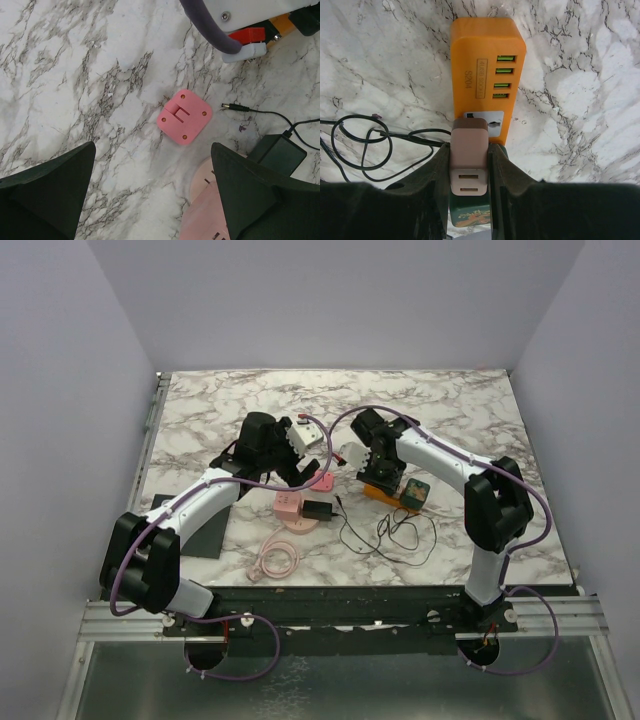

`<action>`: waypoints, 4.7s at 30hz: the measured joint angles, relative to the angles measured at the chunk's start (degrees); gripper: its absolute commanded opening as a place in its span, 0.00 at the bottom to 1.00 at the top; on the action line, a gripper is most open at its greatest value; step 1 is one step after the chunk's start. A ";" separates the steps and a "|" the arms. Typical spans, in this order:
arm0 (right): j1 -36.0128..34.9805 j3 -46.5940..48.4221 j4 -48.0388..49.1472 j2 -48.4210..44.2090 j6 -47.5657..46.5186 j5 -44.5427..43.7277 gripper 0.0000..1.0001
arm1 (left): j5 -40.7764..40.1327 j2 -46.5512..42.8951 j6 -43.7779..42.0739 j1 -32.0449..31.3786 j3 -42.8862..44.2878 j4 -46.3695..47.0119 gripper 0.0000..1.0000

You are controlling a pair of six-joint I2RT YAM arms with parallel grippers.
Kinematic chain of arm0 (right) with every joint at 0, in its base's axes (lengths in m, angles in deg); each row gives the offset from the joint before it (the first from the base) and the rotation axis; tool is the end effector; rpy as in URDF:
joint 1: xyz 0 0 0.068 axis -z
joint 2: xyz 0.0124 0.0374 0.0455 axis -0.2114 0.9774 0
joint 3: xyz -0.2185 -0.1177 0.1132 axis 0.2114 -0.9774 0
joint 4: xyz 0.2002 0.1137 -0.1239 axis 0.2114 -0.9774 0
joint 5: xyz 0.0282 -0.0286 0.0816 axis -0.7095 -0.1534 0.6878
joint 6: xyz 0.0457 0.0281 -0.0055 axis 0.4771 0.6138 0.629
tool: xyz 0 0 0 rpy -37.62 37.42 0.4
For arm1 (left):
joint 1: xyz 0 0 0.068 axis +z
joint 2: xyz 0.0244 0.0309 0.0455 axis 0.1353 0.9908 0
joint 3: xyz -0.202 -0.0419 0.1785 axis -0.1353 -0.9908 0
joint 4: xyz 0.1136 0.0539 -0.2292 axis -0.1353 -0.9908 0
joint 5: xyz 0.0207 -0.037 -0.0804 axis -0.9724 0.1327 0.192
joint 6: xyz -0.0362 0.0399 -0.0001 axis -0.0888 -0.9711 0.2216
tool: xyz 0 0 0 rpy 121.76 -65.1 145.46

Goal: Insert the plug

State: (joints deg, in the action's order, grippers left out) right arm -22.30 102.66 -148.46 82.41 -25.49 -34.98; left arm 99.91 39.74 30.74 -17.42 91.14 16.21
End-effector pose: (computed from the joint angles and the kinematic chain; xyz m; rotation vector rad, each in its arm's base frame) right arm 0.3031 0.2046 0.2163 -1.7269 2.4465 -0.1352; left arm 0.2822 -0.1481 0.2555 1.1299 1.8073 -0.4187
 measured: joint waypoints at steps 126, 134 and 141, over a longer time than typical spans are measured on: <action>-0.09 -25.00 42.69 -18.01 44.39 -1.20 0.45 | -0.79 -0.83 8.17 -18.08 -3.04 -23.34 0.99; -0.07 -22.25 43.12 -15.13 45.42 0.46 0.45 | -0.66 -0.87 4.37 -16.37 1.38 -27.39 0.99; -0.07 -23.67 42.21 -16.57 47.10 0.87 0.46 | 0.02 2.05 -3.15 -0.72 11.87 -30.40 0.99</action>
State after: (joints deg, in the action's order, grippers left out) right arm -22.36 78.99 -106.26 65.84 21.62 -34.10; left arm 99.93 41.79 27.59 -18.14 103.01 -14.19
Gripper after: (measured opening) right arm 0.453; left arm 0.989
